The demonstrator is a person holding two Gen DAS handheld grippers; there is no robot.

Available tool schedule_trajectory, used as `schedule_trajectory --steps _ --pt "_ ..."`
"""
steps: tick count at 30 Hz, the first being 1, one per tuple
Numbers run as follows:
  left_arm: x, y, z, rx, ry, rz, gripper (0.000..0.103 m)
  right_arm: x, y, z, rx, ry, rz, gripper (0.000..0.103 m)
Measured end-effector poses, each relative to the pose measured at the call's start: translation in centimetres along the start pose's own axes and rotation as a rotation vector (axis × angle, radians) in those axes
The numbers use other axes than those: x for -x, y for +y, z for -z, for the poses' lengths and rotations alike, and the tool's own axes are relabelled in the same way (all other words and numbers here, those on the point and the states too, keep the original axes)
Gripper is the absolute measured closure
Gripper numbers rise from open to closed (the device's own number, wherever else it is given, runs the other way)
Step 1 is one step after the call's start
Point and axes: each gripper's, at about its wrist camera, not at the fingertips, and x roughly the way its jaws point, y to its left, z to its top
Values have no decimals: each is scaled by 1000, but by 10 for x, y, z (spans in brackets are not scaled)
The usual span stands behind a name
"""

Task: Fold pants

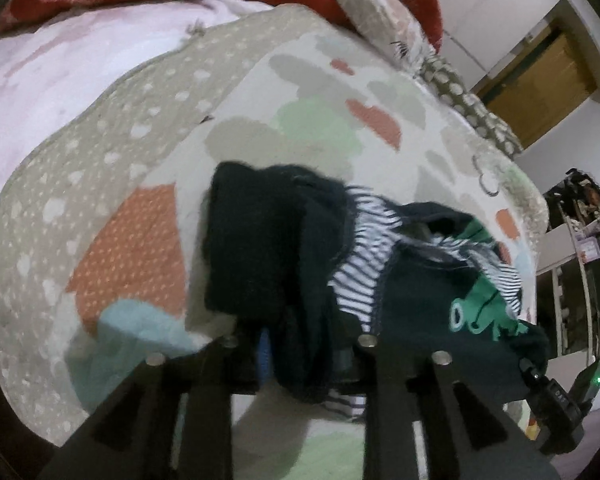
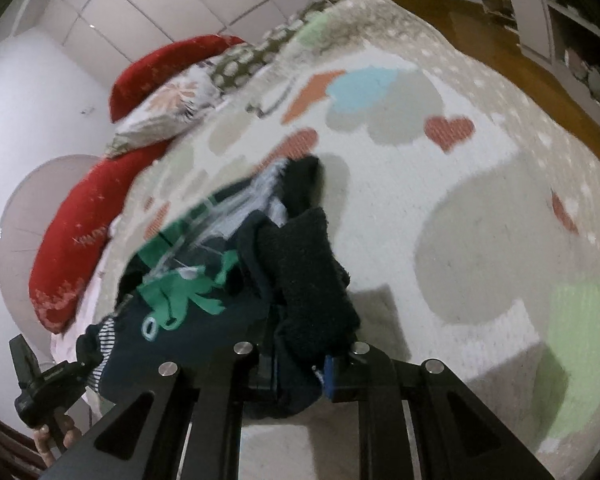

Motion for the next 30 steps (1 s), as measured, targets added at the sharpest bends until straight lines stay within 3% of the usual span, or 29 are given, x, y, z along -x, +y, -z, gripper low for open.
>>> schedule_trajectory --steps 7,12,15,17,22,30 --pt "6 5 6 -20 -15 -47 59 -6 2 10 57 9 97 84" --pt "14 21 8 13 -14 -71 52 -6 -18 9 -18 32 112 78" --pt "28 31 6 30 -37 -78 50 4 -30 7 -59 18 92 67" --pt "39 32 3 20 -68 -94 50 13 -32 4 -55 -9 108 53" --pt "55 21 -2 -37 -131 -106 40 31 -25 -8 -2 -85 174 46" --pt "28 -4 -12 -92 -57 -59 36 10 -12 -17 57 -38 171 41"
